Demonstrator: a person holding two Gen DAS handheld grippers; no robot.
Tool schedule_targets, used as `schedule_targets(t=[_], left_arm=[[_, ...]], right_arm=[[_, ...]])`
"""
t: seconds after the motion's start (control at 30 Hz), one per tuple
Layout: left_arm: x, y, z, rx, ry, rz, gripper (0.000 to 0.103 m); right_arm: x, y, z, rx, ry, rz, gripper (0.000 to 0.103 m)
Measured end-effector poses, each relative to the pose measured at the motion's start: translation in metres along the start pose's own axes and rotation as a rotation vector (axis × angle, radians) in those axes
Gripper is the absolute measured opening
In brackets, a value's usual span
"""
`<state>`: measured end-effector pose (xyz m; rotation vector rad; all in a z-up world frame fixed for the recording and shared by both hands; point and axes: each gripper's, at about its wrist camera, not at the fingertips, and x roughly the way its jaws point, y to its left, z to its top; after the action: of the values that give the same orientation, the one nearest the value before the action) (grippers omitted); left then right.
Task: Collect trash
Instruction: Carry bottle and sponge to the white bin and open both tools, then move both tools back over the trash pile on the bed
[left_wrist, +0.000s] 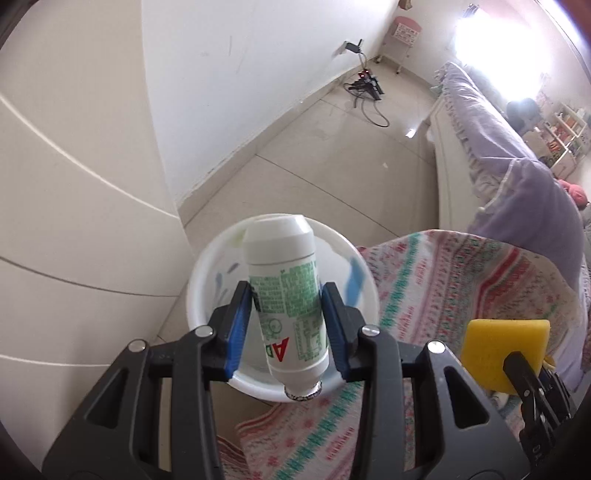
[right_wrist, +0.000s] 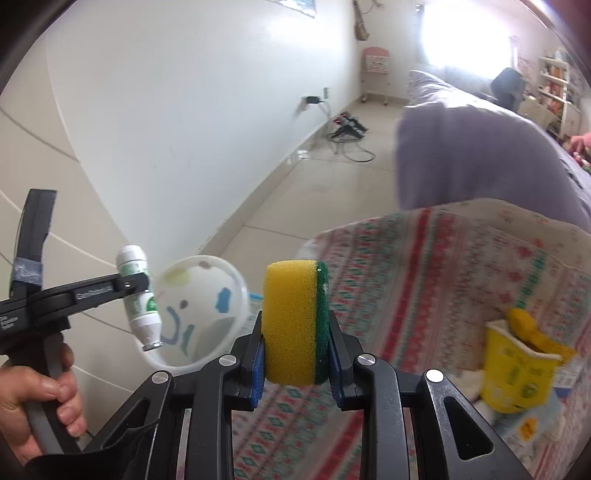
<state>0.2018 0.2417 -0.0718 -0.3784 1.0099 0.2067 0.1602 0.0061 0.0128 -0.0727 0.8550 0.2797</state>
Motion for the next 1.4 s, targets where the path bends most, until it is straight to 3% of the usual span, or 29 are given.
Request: schedule_targets(t=[0.33, 0.6, 0.67, 0.77, 0.9, 0.93, 1.0, 1.03, 1.23, 1.4], left_arm=[[0.029, 0.021, 0.007, -0.037, 0.057, 0.032, 0.041], [0.041, 0.027, 0.008, -0.080, 0.093, 0.025, 0.041], [0.040, 0.027, 0.009, -0.084, 0.092, 0.023, 0.045], [0.039, 0.028, 0.010, -0.097, 0.101, 0.037, 0.060], [0.028, 0.032, 0.013, -0.132, 0.079, 0.018, 0.060], [0.023, 0.032, 0.014, -0.134, 0.067, 0.021, 0.060], [0.016, 0.030, 0.014, -0.138, 0.050, 0.021, 0.062], [0.014, 0.029, 0.014, -0.139, 0.046, 0.019, 0.062], [-0.006, 0.015, 0.012, -0.092, 0.005, 0.014, 0.062], [-0.024, -0.012, 0.003, -0.027, -0.017, -0.026, 0.063]], right_arm=[[0.061, 0.064, 0.010, -0.056, 0.056, 0.133, 0.028], [0.101, 0.087, 0.002, -0.074, 0.108, 0.169, 0.028], [0.105, 0.090, 0.000, -0.072, 0.114, 0.170, 0.029], [0.115, 0.093, -0.004, -0.074, 0.130, 0.172, 0.030], [0.127, 0.098, -0.004, -0.091, 0.149, 0.174, 0.034], [0.127, 0.098, -0.004, -0.096, 0.150, 0.166, 0.037], [0.128, 0.095, -0.002, -0.095, 0.138, 0.155, 0.064], [0.124, 0.092, -0.002, -0.089, 0.126, 0.150, 0.066], [0.090, 0.075, 0.004, -0.082, 0.084, 0.113, 0.067], [0.048, 0.037, 0.009, -0.017, 0.039, 0.071, 0.067]])
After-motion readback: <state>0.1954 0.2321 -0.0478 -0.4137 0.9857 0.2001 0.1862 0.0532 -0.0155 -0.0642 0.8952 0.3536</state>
